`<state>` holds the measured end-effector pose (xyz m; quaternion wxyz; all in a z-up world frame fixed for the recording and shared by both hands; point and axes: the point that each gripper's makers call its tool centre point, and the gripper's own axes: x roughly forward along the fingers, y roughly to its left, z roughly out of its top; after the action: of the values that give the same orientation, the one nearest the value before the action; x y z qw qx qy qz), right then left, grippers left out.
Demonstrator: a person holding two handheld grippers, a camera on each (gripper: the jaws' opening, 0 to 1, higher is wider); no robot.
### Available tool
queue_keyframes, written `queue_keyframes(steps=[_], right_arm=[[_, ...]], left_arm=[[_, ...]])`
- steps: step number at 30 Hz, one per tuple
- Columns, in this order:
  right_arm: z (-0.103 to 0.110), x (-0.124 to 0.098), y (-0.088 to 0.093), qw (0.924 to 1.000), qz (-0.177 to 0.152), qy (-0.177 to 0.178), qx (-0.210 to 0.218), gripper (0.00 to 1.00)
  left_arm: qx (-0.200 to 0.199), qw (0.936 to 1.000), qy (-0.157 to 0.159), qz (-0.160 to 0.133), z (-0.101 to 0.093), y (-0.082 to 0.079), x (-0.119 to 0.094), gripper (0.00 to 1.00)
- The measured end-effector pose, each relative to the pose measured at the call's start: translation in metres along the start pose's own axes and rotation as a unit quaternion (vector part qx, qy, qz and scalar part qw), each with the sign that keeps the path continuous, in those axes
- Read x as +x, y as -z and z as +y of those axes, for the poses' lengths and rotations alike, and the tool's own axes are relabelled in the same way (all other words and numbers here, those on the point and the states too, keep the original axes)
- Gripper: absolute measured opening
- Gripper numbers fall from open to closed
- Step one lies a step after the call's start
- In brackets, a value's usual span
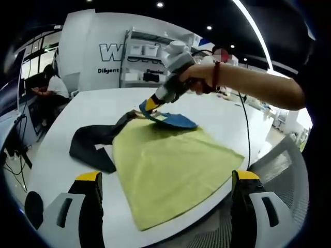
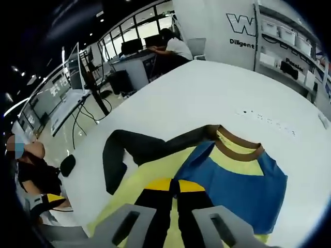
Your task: Fold the garment on the visible template until the final outline fits inside the template.
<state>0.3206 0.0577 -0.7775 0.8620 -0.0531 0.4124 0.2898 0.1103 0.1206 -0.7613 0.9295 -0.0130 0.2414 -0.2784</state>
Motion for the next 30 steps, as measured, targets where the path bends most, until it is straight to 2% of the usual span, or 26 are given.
queue_keyframes(steps=[9, 14, 16, 22, 26, 28, 30], right_arm=[[0.007, 0.016, 0.02, 0.9995, 0.021, -0.011, -0.018, 0.0], [0.007, 0.031, 0.033, 0.9992, 0.03, -0.027, -0.006, 0.0], [0.008, 0.037, 0.04, 0.9988, 0.036, -0.031, -0.009, 0.0], [0.017, 0.043, 0.044, 0.9974, 0.024, -0.059, -0.033, 0.0], [0.025, 0.042, 0.043, 0.9958, 0.007, -0.087, -0.027, 0.0], [0.026, 0.041, 0.045, 0.9957, 0.012, -0.086, -0.03, 0.0], [0.021, 0.04, 0.041, 0.9959, -0.003, -0.075, -0.051, 0.0]], left_arm=[[-0.002, 1.0, 0.0, 0.0, 0.0, 0.0, 0.0, 0.99], [-0.004, 1.0, 0.0, -0.002, 0.0, -0.001, 0.0, 0.99], [-0.014, 0.9998, 0.0, -0.013, 0.0, -0.004, -0.001, 0.99], [-0.013, 0.9998, -0.003, -0.015, 0.001, -0.005, -0.001, 0.99], [-0.007, 0.9999, -0.004, -0.014, 0.001, -0.005, -0.001, 0.98], [-0.007, 0.9999, -0.004, -0.014, 0.001, -0.005, -0.001, 0.98], [-0.006, 0.9999, -0.005, -0.015, 0.002, -0.005, -0.001, 0.98]])
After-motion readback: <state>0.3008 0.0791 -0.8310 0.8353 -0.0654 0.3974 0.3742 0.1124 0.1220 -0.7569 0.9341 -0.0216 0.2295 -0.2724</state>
